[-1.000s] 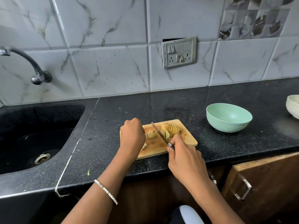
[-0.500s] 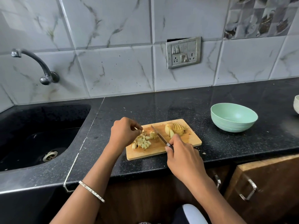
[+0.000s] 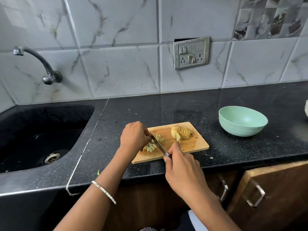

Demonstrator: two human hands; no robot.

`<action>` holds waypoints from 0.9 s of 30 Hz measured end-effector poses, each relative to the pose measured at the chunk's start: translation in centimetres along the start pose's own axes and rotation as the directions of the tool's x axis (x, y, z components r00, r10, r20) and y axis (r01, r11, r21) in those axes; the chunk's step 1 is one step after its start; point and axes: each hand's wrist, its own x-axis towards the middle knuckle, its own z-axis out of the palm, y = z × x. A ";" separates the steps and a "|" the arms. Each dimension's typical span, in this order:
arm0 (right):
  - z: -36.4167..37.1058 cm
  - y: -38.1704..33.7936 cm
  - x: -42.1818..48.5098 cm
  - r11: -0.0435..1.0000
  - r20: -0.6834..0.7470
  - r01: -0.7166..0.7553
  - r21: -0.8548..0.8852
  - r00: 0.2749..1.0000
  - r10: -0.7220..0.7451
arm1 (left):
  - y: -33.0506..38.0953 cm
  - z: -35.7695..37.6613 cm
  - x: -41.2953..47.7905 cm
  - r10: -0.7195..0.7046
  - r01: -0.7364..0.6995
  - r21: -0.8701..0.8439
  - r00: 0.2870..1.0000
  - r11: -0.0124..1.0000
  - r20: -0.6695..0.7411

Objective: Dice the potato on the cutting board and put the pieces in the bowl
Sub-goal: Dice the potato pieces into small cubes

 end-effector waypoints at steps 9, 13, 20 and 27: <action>0.4 -0.4 0.0 1.000 0.005 -0.012 0.015 1.000 0.012 | -0.2 0.1 0.4 0.032 -0.032 0.002 0.999 0.999 0.031; 0.7 -0.9 0.5 0.999 0.024 -0.044 -0.016 0.999 0.045 | -0.3 0.2 0.4 0.031 -0.031 0.009 0.999 0.999 0.020; 0.7 -1.0 0.9 0.994 0.017 -0.023 -0.109 1.000 0.025 | 0.0 0.0 0.3 0.016 -0.016 -0.004 0.999 1.000 0.035; 1.2 -0.9 0.9 0.991 0.013 0.001 -0.132 1.000 0.001 | 0.2 -0.3 -0.1 0.006 -0.005 -0.029 0.998 1.000 0.059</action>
